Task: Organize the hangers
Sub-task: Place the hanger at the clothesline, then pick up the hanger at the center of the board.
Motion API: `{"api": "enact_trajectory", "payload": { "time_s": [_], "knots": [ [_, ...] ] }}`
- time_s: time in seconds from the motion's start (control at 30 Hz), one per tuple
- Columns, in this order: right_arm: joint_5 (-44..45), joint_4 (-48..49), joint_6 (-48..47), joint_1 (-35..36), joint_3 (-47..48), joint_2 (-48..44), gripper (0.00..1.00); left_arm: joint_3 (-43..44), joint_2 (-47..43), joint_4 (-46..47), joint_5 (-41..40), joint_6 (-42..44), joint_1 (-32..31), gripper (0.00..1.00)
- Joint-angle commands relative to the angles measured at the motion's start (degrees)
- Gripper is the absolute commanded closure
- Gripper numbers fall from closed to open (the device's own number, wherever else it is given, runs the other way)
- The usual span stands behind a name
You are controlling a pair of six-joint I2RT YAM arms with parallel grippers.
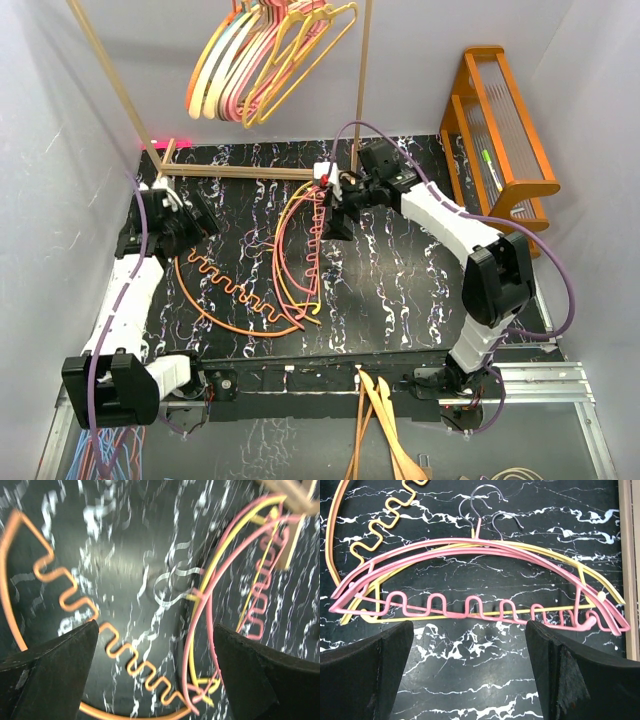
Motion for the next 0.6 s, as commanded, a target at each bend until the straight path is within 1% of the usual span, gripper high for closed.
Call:
{"api": "enact_trajectory", "payload": {
  "time_s": [0.0,0.03,0.1,0.2,0.23,0.27,0.3,0.4,0.47,0.5,0.53,0.57],
  "knots": [
    [3.4,3.7,-1.8,3.3,2.9,0.0,0.02,-4.7,-6.3,-3.1,6.0,-4.7,0.2,0.03],
    [4.1,3.0,-3.1,4.4,3.8,0.1,0.01,-5.2,-7.2,-4.3,6.5,-4.8,0.2,0.03],
    [5.2,4.0,-5.8,6.0,4.9,2.2,0.02,-8.4,-9.1,-4.1,10.2,-8.1,0.2,0.03],
    [3.6,3.6,-7.9,7.4,8.0,5.6,0.02,-15.1,-11.9,0.2,14.4,-17.1,0.2,0.03],
    [1.8,4.0,-9.7,7.4,8.4,6.9,0.02,-17.6,-13.1,2.1,13.6,-21.0,0.2,0.03],
    [0.2,4.4,-11.8,7.6,8.6,8.0,0.02,-19.3,-14.5,2.2,10.6,-25.9,0.2,0.03],
    [-0.7,4.7,-14.6,7.7,9.3,9.3,0.01,-20.8,-15.4,2.0,9.5,-28.9,0.1,0.03],
    [0.3,6.9,-20.4,7.7,13.4,15.2,0.00,-20.3,-15.6,1.3,8.7,-28.0,0.2,0.03],
    [2.2,7.2,-26.1,7.7,15.8,18.9,0.02,-17.8,-14.9,-1.2,5.6,-26.5,0.2,0.03],
    [3.2,7.1,-27.9,7.7,17.3,20.8,0.05,-16.2,-14.6,-2.6,3.7,-26.0,0.2,0.03],
    [4.1,7.1,-28.6,7.8,18.9,22.7,0.10,-15.2,-14.3,-3.9,1.7,-25.7,0.2,0.03],
    [4.9,7.2,-28.8,7.9,21.1,24.5,0.20,-14.5,-14.1,-4.6,-0.1,-25.6,0.1,0.03]
  ]
}}
